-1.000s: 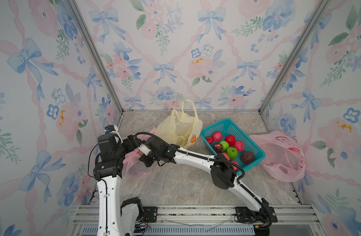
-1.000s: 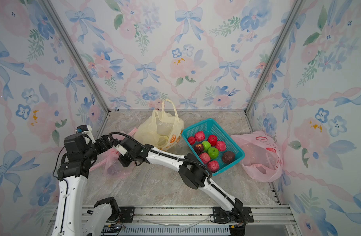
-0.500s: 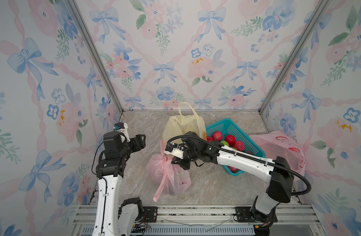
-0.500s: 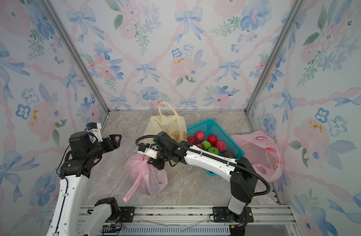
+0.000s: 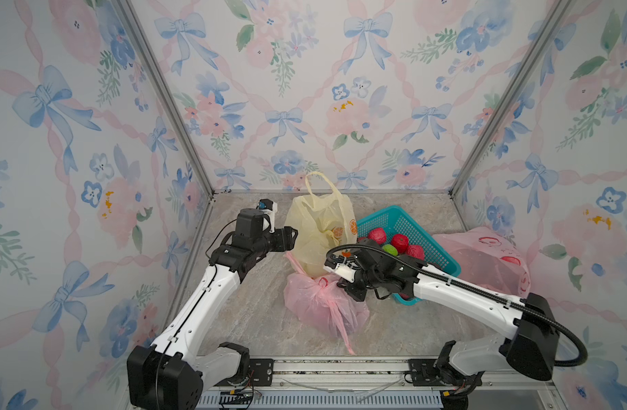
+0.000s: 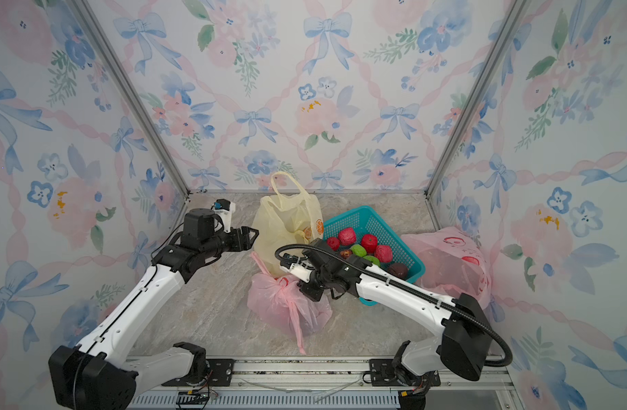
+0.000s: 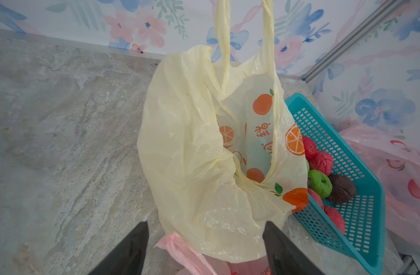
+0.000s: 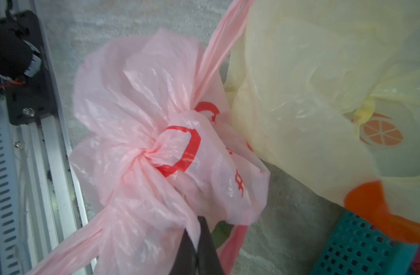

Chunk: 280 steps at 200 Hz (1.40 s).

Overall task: Untie the knot of a plastic bag & take out the apple
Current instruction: Pick up the plastic bag at the center of the board, then move the plastic bag to the center of the board.

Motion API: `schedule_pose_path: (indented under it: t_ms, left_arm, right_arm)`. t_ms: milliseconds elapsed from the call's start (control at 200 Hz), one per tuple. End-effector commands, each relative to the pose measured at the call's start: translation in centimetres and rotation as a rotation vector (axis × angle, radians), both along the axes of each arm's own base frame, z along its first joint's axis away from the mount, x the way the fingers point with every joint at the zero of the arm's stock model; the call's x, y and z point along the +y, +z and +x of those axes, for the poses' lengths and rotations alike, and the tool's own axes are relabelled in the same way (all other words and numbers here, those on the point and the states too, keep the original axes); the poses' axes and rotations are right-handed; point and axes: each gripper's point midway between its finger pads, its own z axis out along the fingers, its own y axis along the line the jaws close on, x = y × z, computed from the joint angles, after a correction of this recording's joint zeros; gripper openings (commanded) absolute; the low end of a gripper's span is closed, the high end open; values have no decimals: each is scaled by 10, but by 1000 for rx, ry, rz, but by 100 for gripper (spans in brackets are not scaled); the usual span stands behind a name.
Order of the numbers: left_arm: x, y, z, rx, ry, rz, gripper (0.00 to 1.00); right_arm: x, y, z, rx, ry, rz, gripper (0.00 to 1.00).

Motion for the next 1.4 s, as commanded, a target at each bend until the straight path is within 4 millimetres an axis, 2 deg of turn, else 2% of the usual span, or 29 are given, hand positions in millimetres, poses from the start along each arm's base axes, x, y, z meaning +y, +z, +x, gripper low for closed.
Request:
schedule_pose_path:
  t_ms: [0,240,320,380,465,505,585,675,750,835,925,1040,1125,1185,1240,1290,1330,1395]
  left_arm:
    - [-30,32,28,-124,-54,-35,76]
    - [-97,58,68,-261,-187,-43,74]
    - [-109,54,83,-279,-186,-40,73]
    - [-117,40,95,-261,-190,-35,68]
    - [-124,8,111,-204,-183,-6,47]
    - [-122,-14,118,-165,-163,20,40]
    - [-114,-61,125,-91,-116,84,34]
    - [-97,-110,127,-9,-61,152,30]
    - [-67,-139,129,53,23,207,27]
    - [-20,-155,125,105,130,230,26]
    - [38,-159,113,137,258,252,26]
    - [109,-151,90,167,422,288,26]
    - [152,-129,69,141,540,283,27]
    - [174,-108,54,110,605,280,27]
    - [185,-88,44,77,634,276,30]
    - [188,-73,38,49,632,264,39]
    - [185,-64,35,37,610,242,48]
    - [170,-52,35,29,536,181,61]
  right_arm:
    - [-4,58,-3,-51,-14,206,0]
    - [-57,150,-9,-220,-134,460,0]
    - [-76,178,-6,-297,-213,531,0]
    - [-94,194,1,-358,-302,569,0]
    - [-116,212,9,-424,-409,605,0]
    - [-124,216,13,-439,-451,610,0]
    - [-134,221,21,-456,-508,616,0]
    - [-138,220,30,-461,-541,609,0]
    - [-140,221,36,-466,-558,616,0]
    - [-140,222,40,-464,-561,624,0]
    - [-140,223,45,-458,-562,629,0]
    - [-135,220,52,-445,-557,630,0]
    - [-125,216,55,-414,-524,632,0]
    - [-114,211,57,-378,-485,627,0]
    - [-101,205,59,-335,-438,620,0]
    - [-89,199,59,-292,-384,612,0]
    - [-76,192,56,-251,-319,603,0]
    - [-56,179,50,-195,-213,578,0]
